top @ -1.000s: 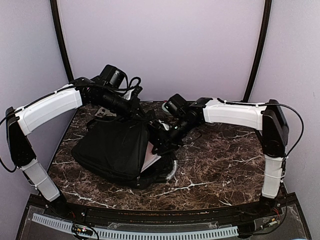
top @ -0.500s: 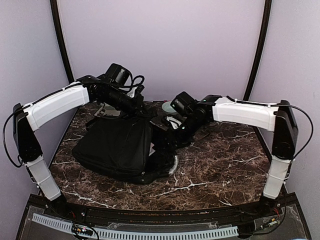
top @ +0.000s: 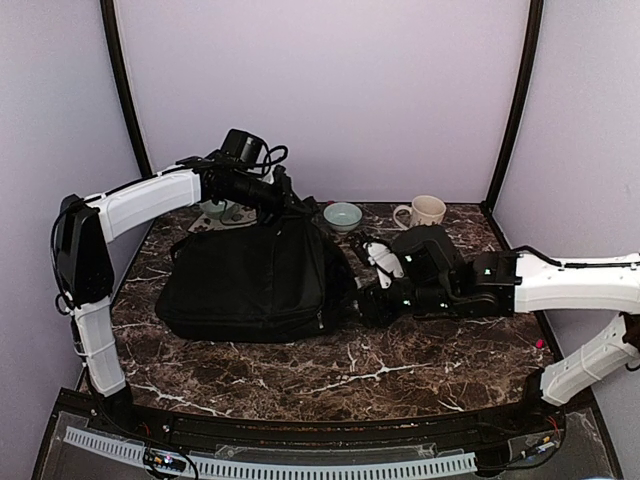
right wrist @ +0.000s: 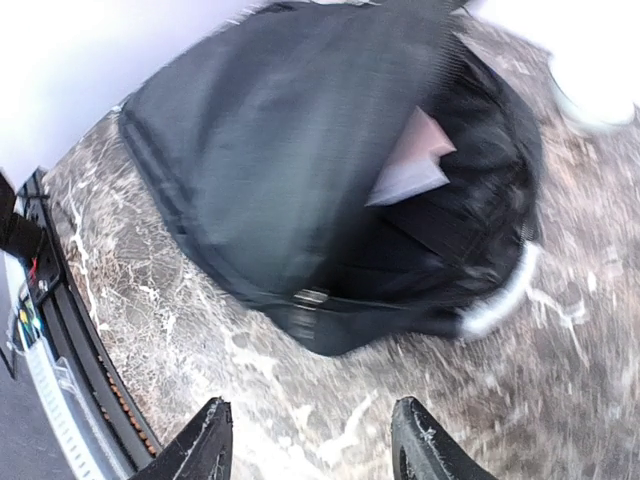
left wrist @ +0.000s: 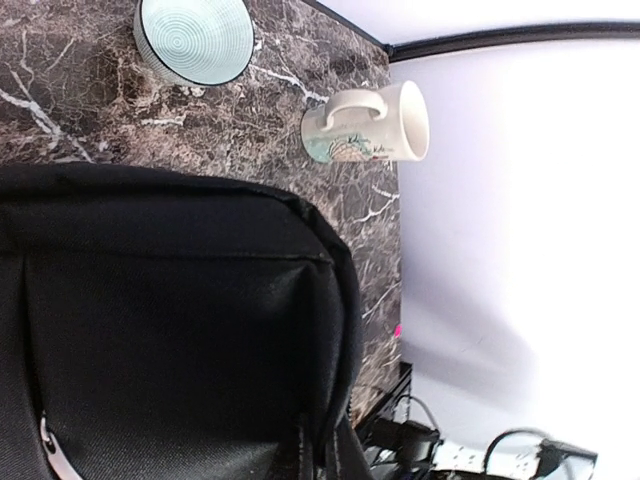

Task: Pack the student bag
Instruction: Grab the largest pocket of the student bag.

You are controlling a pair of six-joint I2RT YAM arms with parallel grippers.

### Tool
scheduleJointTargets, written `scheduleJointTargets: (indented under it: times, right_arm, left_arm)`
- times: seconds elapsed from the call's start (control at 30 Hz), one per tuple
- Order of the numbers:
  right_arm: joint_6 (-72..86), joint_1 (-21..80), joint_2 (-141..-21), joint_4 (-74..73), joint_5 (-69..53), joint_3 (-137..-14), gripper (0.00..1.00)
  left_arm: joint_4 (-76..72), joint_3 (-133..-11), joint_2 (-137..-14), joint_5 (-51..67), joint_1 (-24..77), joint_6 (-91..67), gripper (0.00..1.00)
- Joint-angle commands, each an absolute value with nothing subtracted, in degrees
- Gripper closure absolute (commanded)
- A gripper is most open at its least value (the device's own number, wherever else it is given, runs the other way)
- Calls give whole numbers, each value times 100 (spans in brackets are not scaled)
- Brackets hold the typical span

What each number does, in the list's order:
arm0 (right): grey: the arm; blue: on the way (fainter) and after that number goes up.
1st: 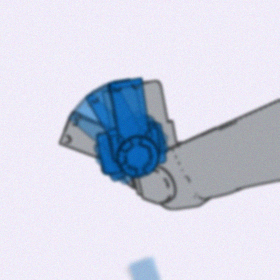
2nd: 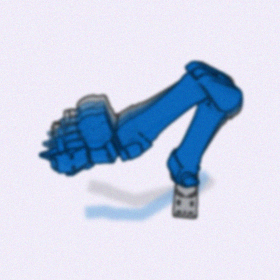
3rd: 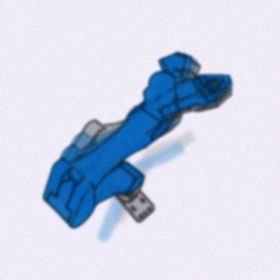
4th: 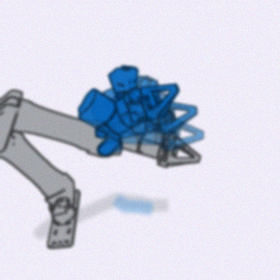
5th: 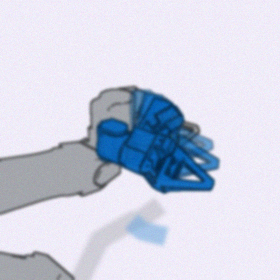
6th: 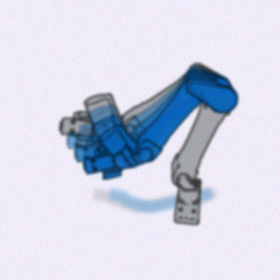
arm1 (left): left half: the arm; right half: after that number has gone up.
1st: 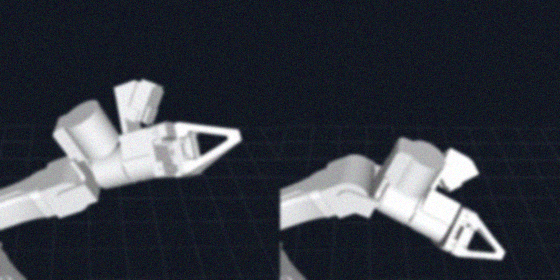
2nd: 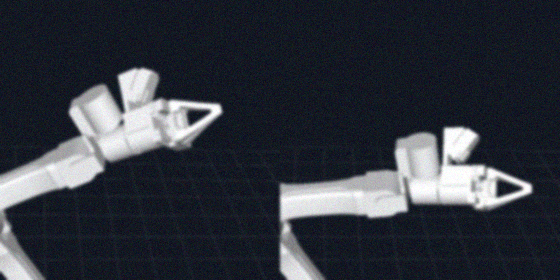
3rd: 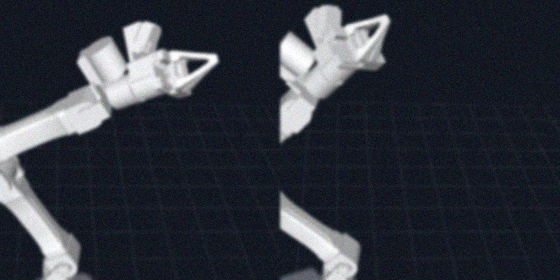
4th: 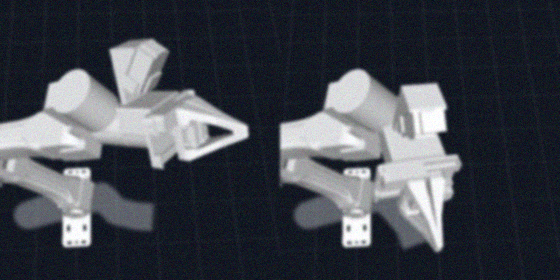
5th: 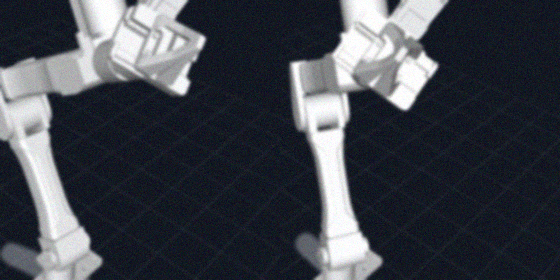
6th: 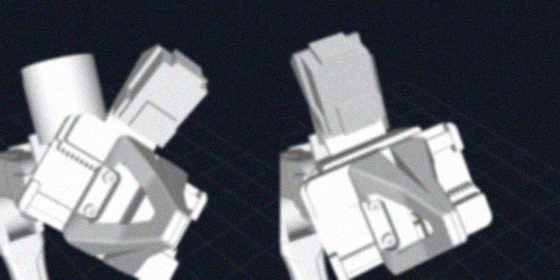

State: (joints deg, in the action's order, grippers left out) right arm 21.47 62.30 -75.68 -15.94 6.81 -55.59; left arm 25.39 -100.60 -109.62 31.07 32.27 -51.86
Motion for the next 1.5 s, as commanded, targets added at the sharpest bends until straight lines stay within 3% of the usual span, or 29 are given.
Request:
scheduleJointTargets:
  times: [0.0,0.33,0.77,1.47]
  right_arm:
    - [1535,6621,-7829,-181,1283,-5276,45]
    - [675,6708,-8453,1706,1498,-4540,48]
    - [850,6697,-8907,2261,2286,-4187,55]
    - [615,6548,-9561,2442,2583,-4433,66]
  left_arm:
    - [1617,-10568,-10956,3670,3218,-5882,100]
    - [1428,-10795,-10962,3764,3217,-6389,100]
    - [1310,-10820,-10807,3780,3217,-6564,100]
    - [1153,-10809,-10749,3867,3215,-6743,100]
